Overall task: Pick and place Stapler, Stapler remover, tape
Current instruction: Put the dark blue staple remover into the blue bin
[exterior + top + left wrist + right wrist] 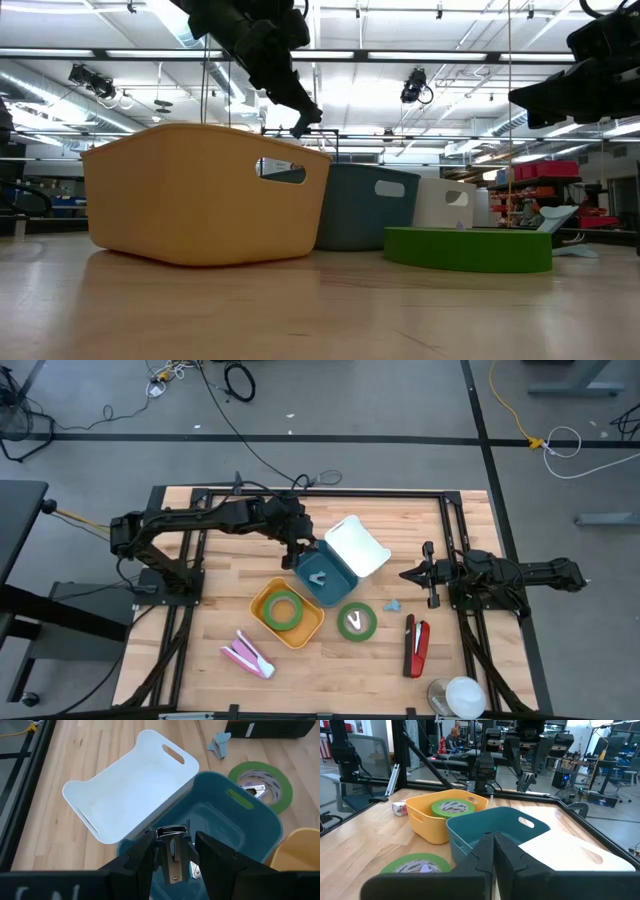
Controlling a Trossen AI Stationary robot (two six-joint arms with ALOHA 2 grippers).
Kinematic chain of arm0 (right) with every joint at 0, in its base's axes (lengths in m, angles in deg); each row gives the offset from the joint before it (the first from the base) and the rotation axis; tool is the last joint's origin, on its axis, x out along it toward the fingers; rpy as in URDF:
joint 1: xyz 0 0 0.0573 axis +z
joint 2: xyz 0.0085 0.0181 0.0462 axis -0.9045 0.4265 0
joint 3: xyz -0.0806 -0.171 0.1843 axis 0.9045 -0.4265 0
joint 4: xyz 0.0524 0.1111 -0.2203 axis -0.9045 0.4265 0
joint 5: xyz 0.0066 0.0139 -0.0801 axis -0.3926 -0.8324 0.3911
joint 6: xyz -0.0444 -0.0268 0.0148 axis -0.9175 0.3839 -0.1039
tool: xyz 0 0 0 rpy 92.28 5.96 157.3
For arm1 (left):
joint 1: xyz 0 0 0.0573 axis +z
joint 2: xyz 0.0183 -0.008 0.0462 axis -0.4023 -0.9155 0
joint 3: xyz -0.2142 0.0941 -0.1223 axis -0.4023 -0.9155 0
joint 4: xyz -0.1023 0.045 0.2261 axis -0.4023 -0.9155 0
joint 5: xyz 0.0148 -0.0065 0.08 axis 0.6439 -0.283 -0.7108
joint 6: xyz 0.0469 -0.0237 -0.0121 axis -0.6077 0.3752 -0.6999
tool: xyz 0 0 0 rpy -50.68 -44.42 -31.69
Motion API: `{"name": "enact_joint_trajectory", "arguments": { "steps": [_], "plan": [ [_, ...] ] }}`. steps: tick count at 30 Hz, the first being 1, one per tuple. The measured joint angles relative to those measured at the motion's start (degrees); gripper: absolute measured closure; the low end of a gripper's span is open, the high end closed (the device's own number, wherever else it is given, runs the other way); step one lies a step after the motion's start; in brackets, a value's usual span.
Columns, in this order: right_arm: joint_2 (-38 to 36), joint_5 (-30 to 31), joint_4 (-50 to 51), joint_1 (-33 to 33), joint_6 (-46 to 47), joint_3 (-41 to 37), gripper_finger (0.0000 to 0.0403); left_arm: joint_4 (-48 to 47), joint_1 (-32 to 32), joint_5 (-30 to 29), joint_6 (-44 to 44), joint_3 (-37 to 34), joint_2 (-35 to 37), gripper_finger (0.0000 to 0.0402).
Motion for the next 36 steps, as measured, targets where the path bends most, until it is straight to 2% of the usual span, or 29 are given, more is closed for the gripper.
{"name": "enact_joint_trajectory", "arguments": {
  "steps": [11,23,33,36],
  "plan": [
    [0.0,0.0,0.0,0.0,0.0,0.0,0.039,3.1,0.0,3.8,0.6,0.1,-4.1,0.0259],
    [0.0,0.0,0.0,0.0,0.0,0.0,0.039,3.0,0.0,5.3,0.7,0.1,-10.6,0.0259],
    [0.0,0.0,0.0,0.0,0.0,0.0,0.039,3.1,0.0,4.8,3.9,0.0,-11.2,0.0258],
    [0.0,0.0,0.0,0.0,0.0,0.0,0.039,3.1,0.0,4.7,3.7,0.0,-11.2,0.0245]
  ]
}}
